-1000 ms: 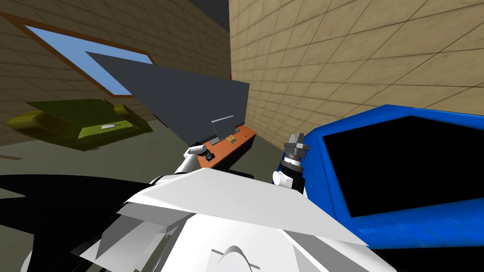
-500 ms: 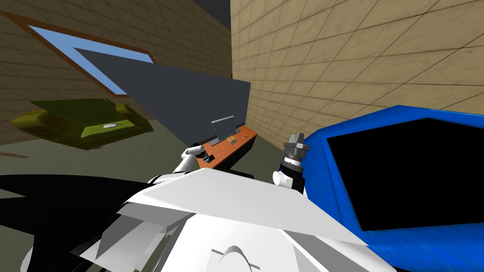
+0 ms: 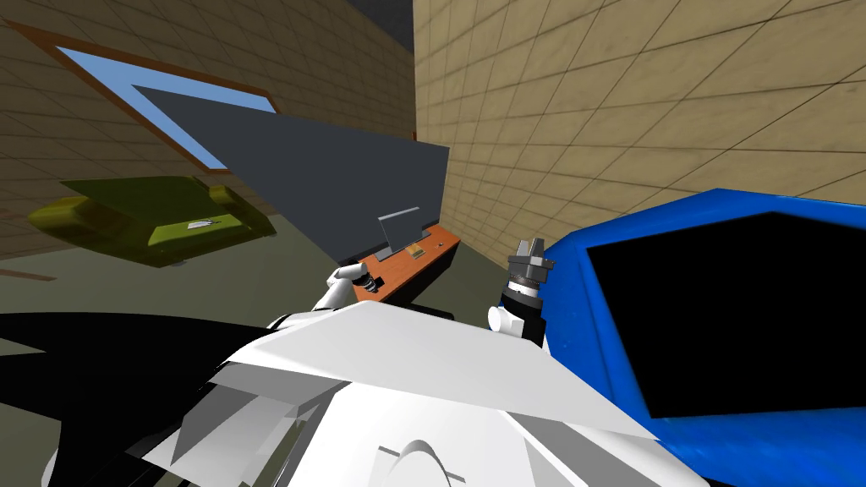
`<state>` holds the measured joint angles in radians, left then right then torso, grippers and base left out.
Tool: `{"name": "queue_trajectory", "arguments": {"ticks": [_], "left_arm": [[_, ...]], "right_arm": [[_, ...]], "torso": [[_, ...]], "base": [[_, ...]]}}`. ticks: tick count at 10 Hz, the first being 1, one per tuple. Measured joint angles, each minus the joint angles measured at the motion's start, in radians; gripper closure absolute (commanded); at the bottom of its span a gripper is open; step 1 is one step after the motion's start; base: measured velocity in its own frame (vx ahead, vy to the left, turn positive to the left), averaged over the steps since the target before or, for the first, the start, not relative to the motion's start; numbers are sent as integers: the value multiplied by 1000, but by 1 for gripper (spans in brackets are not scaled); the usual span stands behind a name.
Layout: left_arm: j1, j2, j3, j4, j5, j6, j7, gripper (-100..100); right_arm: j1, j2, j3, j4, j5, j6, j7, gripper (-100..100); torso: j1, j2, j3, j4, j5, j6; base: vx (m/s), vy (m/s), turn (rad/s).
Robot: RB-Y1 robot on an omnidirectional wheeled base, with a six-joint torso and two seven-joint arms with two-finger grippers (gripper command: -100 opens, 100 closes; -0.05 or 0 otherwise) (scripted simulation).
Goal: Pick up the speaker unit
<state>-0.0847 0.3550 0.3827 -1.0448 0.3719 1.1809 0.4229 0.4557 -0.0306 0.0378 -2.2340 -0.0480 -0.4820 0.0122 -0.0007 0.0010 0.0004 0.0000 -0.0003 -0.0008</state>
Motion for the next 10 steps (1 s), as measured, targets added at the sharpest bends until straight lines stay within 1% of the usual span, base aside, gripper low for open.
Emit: {"name": "queue_trajectory", "arguments": {"ticks": [1, 2, 6, 7, 8, 10], "left_arm": [[3, -8, -3, 14, -3, -20, -4, -100], [4, -9, -3, 15, -4, -24, -5, 100], [3, -9, -3, 15, -3, -23, -4, 100], [3, -9, -3, 15, -3, -23, -4, 0], [3, -9, -3, 15, -3, -23, -4, 100], [1, 3, 1, -12, 0, 9, 3, 100]], "right_arm": [[0, 0, 0, 0, 0, 0, 0, 0], [0, 0, 0, 0, 0, 0, 0, 0], [0, 0, 0, 0, 0, 0, 0, 0], [0, 0, 0, 0, 0, 0, 0, 0], [0, 0, 0, 0, 0, 0, 0, 0], [0, 0, 0, 0, 0, 0, 0, 0]], "torso": [[0, 0, 0, 0, 0, 0], [0, 0, 0, 0, 0, 0], [2, 0, 0, -1, 1, 0], [2, 0, -1, -1, 1, 0], [2, -1, -1, -1, 1, 0], [2, 0, 0, 0, 0, 1]], "base": [[0, 0, 0], [0, 0, 0], [0, 0, 0], [0, 0, 0], [10, 10, -5], [-5, 4, -15]]}}
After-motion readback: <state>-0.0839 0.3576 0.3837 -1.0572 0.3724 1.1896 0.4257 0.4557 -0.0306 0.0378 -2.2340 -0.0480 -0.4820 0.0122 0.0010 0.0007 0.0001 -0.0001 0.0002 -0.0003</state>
